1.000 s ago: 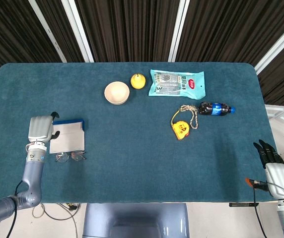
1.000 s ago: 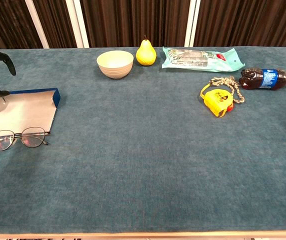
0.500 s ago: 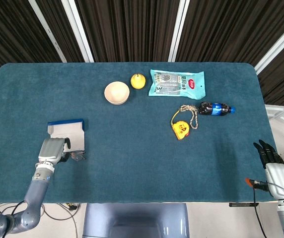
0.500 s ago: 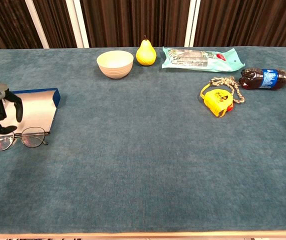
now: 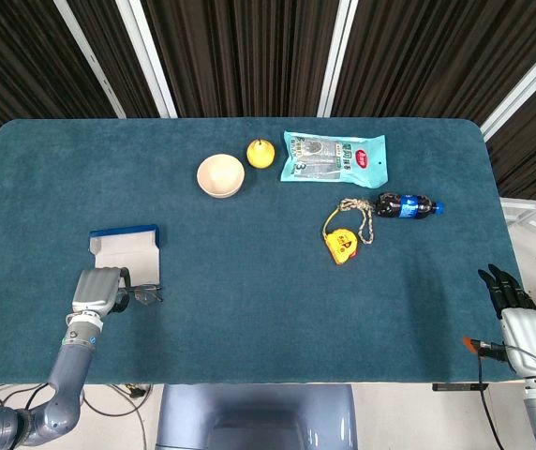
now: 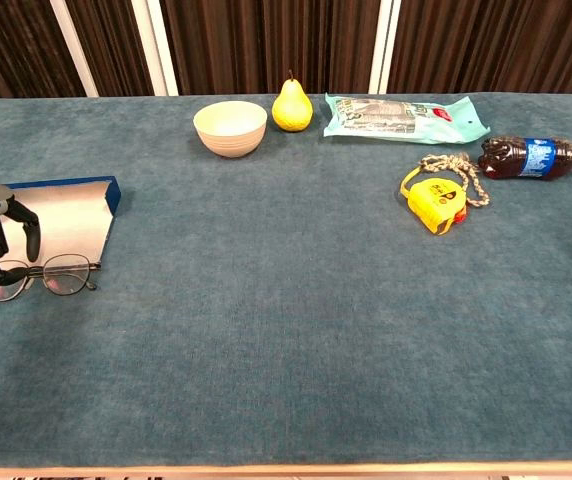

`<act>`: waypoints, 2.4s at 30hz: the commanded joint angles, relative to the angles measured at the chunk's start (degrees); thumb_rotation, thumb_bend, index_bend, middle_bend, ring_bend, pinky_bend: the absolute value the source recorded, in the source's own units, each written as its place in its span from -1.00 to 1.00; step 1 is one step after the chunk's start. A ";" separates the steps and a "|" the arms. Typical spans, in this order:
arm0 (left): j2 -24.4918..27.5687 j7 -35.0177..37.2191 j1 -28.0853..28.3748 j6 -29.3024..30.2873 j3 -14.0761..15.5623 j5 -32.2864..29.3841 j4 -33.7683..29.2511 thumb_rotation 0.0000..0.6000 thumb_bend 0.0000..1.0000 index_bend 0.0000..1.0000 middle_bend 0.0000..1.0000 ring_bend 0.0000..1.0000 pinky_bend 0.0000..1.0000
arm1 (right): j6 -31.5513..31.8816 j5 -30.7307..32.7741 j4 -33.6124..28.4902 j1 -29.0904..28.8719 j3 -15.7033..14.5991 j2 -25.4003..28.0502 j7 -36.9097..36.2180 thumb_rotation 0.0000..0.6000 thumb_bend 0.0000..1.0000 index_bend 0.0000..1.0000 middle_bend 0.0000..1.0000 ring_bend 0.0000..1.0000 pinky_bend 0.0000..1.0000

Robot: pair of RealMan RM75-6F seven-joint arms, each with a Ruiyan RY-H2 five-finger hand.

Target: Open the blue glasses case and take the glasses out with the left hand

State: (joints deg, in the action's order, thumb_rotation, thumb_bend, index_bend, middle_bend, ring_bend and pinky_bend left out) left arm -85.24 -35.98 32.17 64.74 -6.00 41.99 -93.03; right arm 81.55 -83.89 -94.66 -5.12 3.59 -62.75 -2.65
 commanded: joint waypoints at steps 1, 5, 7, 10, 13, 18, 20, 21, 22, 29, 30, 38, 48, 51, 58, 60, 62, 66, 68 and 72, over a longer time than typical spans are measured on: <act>-0.29 0.10 0.10 -0.08 0.02 -0.06 0.35 1.00 -0.25 0.04 1.00 0.88 1.00 | -0.01 0.00 0.00 0.00 -0.01 0.00 0.01 1.00 -0.66 -1.00 -1.00 -1.00 -0.61; -0.60 0.34 0.24 -0.12 -0.18 -0.11 0.83 1.00 -0.24 0.05 1.00 0.88 1.00 | -0.01 0.01 -0.01 0.01 -0.01 0.01 0.01 1.00 -0.66 -1.00 -1.00 -1.00 -0.61; -0.71 0.37 0.33 -0.12 -0.24 -0.11 1.04 1.00 -0.24 0.05 1.00 0.88 1.00 | 0.01 -0.02 -0.03 0.01 -0.02 0.02 0.00 1.00 -0.66 -1.00 -1.00 -1.00 -0.61; -0.86 0.48 0.45 -0.25 -0.38 -0.37 1.35 1.00 -0.22 0.06 1.00 0.88 1.00 | 0.02 -0.05 -0.04 0.02 -0.03 0.04 -0.05 1.00 -0.66 -1.00 -1.00 -1.00 -0.61; -0.97 0.41 0.55 -0.43 -0.33 -0.60 1.51 1.00 -0.22 0.07 1.00 0.88 1.00 | 0.06 -0.07 -0.05 0.02 -0.02 0.04 -0.04 1.00 -0.66 -1.00 -1.00 -1.00 -0.61; -1.20 0.32 0.66 -0.62 -0.24 -1.06 1.87 1.00 -0.21 0.07 1.00 0.88 1.00 | 0.09 -0.09 -0.05 0.04 -0.03 0.05 -0.04 1.00 -0.66 -1.00 -1.00 -1.00 -0.61; -1.28 0.28 0.70 -0.67 -0.23 -1.23 2.05 1.00 -0.21 0.08 1.00 0.88 1.00 | 0.08 -0.08 -0.06 0.04 -0.04 0.05 -0.04 1.00 -0.66 -1.00 -1.00 -1.00 -0.61; -1.33 0.28 0.72 -0.70 -0.24 -1.33 2.15 1.00 -0.21 0.08 1.00 0.88 1.00 | 0.09 -0.08 -0.06 0.04 -0.03 0.05 -0.05 1.00 -0.66 -1.00 -1.00 -1.00 -0.61; -1.36 0.26 0.75 -0.74 -0.25 -1.45 2.23 1.00 -0.21 0.08 1.00 0.88 1.00 | 0.10 -0.09 -0.06 0.04 -0.03 0.04 -0.03 1.00 -0.66 -1.00 -1.00 -1.00 -0.61; -1.81 0.15 0.92 -0.96 -0.21 -2.07 2.83 1.00 -0.17 0.14 1.00 0.88 1.00 | 0.10 -0.09 -0.07 0.05 -0.04 0.05 -0.05 1.00 -0.66 -1.00 -1.00 -1.00 -0.61; -1.89 0.15 0.93 -1.00 -0.18 -2.14 2.91 1.00 -0.15 0.16 1.00 0.88 1.00 | 0.11 -0.10 -0.07 0.06 -0.04 0.05 -0.04 1.00 -0.66 -1.00 -1.00 -1.00 -0.61; -1.98 0.45 1.01 -0.75 -0.37 -2.00 2.95 1.00 -0.04 0.27 1.00 0.90 1.00 | 0.15 -0.05 -0.11 0.07 -0.01 0.03 0.03 1.00 -0.65 -1.00 -1.00 -1.00 -0.61; -1.56 1.09 1.10 -0.25 -0.86 -1.54 2.06 1.00 0.02 0.36 1.00 0.91 1.00 | 0.18 -0.06 -0.16 0.09 -0.01 0.02 -0.01 1.00 -0.66 -1.00 -1.00 -1.00 -0.61; -1.51 1.29 1.21 -0.11 -1.10 -1.36 1.62 1.00 0.03 0.37 1.00 0.91 1.00 | 0.21 -0.06 -0.16 0.09 0.01 0.02 -0.02 1.00 -0.66 -1.00 -1.00 -1.00 -0.61; -1.91 1.22 2.04 -0.02 -1.87 -0.98 0.46 1.00 0.04 0.37 1.00 0.91 1.00 | 0.08 0.00 -0.18 0.05 0.00 0.04 -0.02 1.00 -0.65 -1.00 -1.00 -1.00 -0.61; -2.64 1.02 2.64 -0.24 -2.33 -1.17 0.31 1.00 0.04 0.36 1.00 0.91 1.00 | 0.09 -0.04 -0.18 0.04 0.00 0.03 -0.02 1.00 -0.66 -1.00 -1.00 -1.00 -0.61; -3.73 0.76 3.39 -0.48 -2.89 -1.45 0.14 1.00 0.04 0.36 1.00 0.91 1.00 | 0.12 -0.03 -0.20 0.07 0.00 0.04 0.01 1.00 -0.66 -1.00 -1.00 -1.00 -0.61; -6.64 0.18 5.20 -0.62 -4.25 -1.96 -0.14 1.00 0.04 0.36 1.00 0.91 1.00 | 0.20 0.04 -0.22 0.10 0.03 0.01 0.12 1.00 -0.66 -1.00 -1.00 -1.00 -0.61; -8.12 -0.14 6.17 -0.56 -5.14 -2.52 -0.13 1.00 0.04 0.36 1.00 0.91 1.00 | 0.14 0.14 -0.25 0.10 0.05 0.03 0.06 1.00 -0.66 -1.00 -1.00 -1.00 -0.61; -11.13 -0.99 8.34 -0.39 -6.99 -3.25 0.36 1.00 0.04 0.35 1.00 0.91 1.00 | 0.08 0.13 -0.23 0.07 0.05 0.04 0.03 1.00 -0.66 -1.00 -1.00 -1.00 -0.61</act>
State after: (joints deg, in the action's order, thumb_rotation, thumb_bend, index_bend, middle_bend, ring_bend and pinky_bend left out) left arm -95.18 -36.45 39.51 64.26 -12.08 39.28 -92.93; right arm 81.63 -83.76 -94.89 -5.05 3.64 -62.71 -2.62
